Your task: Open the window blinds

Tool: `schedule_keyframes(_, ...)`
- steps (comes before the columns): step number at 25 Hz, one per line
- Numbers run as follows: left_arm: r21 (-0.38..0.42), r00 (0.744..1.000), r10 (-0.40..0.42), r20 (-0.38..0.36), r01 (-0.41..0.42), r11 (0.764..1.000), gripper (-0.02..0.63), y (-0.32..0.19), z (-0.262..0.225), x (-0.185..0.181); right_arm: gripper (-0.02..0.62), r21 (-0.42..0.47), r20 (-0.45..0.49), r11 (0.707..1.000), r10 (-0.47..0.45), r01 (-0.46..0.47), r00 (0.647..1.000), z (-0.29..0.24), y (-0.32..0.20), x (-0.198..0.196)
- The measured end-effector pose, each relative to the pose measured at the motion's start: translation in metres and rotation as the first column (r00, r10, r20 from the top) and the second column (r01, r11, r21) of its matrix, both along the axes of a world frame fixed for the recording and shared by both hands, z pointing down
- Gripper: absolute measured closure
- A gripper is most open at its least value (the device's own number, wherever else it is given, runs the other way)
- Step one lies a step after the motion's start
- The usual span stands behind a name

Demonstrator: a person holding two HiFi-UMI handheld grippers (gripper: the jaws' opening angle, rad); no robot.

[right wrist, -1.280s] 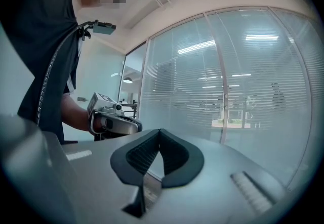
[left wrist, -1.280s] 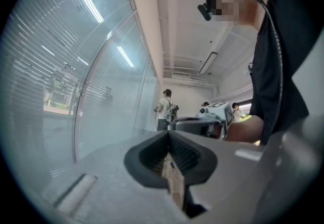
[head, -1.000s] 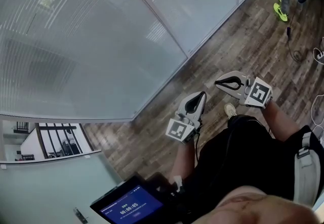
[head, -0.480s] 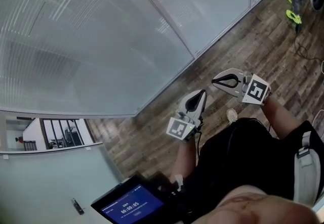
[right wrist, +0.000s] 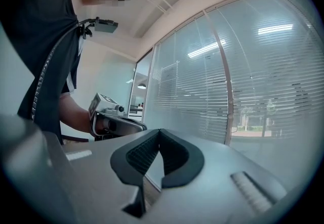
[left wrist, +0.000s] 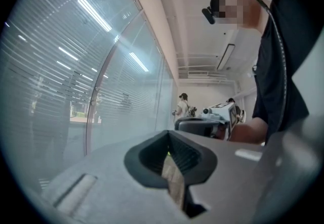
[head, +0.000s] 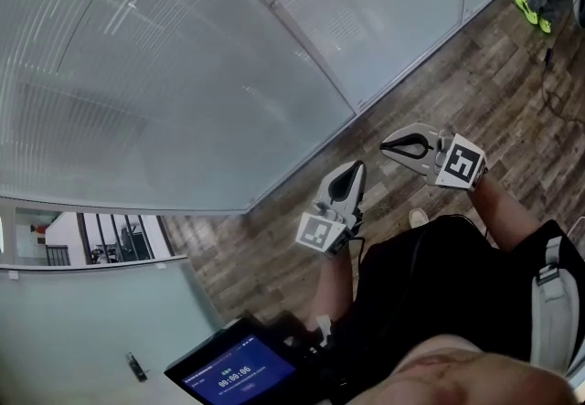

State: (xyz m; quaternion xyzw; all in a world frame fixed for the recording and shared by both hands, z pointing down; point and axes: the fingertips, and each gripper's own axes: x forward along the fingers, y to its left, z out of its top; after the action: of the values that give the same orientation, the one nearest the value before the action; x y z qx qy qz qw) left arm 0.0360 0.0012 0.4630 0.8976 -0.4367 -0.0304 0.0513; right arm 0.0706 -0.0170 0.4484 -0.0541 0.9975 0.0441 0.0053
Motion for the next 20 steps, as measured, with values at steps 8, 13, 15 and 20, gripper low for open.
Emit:
schedule_keyframes(8,0.017,0.999,-0.04,0.032,0.039,0.999,0.604,-0.009,-0.002,0.005,0.589,0.003,0.018,1.0,-0.018,0.018,1.0,-0.001,-0.015,0.007)
schedule_keyframes(13,0.026,0.997,-0.072,0.037,0.071,0.997,0.604,-0.011,-0.006,-0.007,0.589,-0.006,0.025,1.0,-0.021,0.022,0.999,0.0,-0.021,0.002)
schedule_keyframes(15,0.029,0.996,-0.081,0.038,0.08,0.996,0.604,-0.011,-0.005,-0.014,0.589,-0.005,0.029,1.0,-0.027,0.027,0.999,0.0,-0.023,-0.004)
schedule_keyframes(20,0.014,0.997,-0.07,0.024,0.07,0.997,0.604,-0.02,-0.003,-0.022,0.589,-0.016,0.022,1.0,-0.024,0.025,0.999,0.0,-0.034,-0.02)
